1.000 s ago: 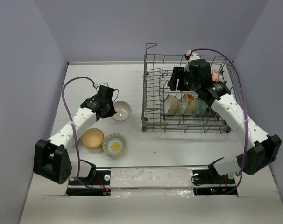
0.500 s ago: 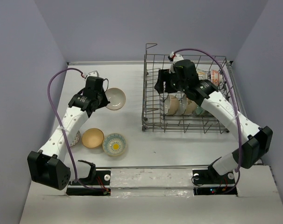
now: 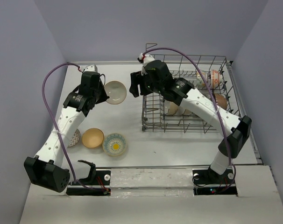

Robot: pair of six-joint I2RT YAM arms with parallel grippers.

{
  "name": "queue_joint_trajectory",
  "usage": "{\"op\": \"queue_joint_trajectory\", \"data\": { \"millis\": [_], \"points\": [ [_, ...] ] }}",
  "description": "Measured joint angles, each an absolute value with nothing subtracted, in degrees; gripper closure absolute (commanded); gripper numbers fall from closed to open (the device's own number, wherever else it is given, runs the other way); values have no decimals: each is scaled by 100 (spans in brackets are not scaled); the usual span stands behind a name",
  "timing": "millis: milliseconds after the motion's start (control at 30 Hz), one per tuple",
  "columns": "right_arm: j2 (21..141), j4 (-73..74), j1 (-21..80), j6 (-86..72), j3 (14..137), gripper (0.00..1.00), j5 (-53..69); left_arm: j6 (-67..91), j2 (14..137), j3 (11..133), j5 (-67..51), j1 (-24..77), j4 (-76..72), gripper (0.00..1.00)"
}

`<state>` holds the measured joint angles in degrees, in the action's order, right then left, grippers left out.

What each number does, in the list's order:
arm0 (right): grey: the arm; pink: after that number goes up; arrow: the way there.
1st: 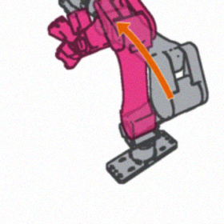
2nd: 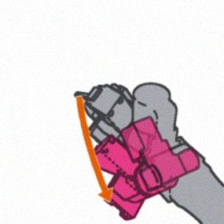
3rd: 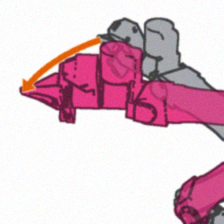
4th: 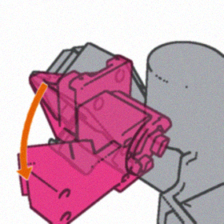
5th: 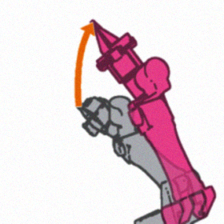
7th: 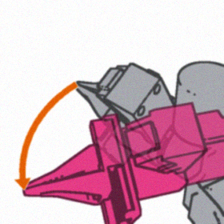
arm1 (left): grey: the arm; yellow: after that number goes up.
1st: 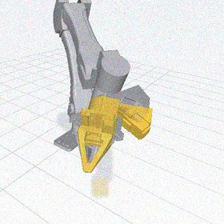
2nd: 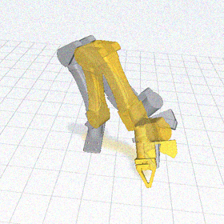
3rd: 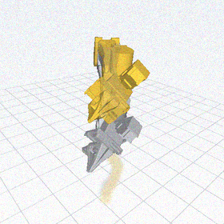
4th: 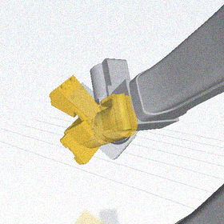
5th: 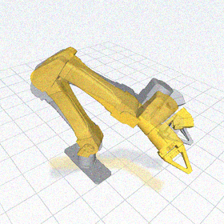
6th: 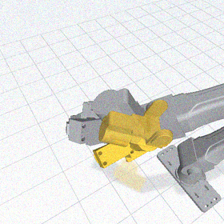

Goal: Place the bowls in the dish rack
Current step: Pass from the left arm to the right

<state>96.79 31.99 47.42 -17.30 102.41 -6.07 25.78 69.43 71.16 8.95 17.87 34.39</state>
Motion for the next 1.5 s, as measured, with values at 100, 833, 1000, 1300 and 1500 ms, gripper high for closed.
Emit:
{"op": "queue_joint_trajectory", "data": {
  "millis": [100,833,1000,1300,1500],
  "points": [
    [9983,3260,4812,-1708,10431,29,-698,2578,6904,7216,827,1787,3446,100],
    [11074,3498,4995,-1675,11579,48,-967,2547,6890,7435,637,1763,3546,100],
    [11098,3535,5035,-1675,11638,53,-978,2547,6890,7461,585,1765,3551,100],
    [11288,3553,5043,-1673,11928,67,-1011,2545,6884,7557,539,1765,3542,100],
    [11478,3566,5072,-1715,12108,99,-1210,2558,6884,7616,517,1804,3538,100]
  ]
}}
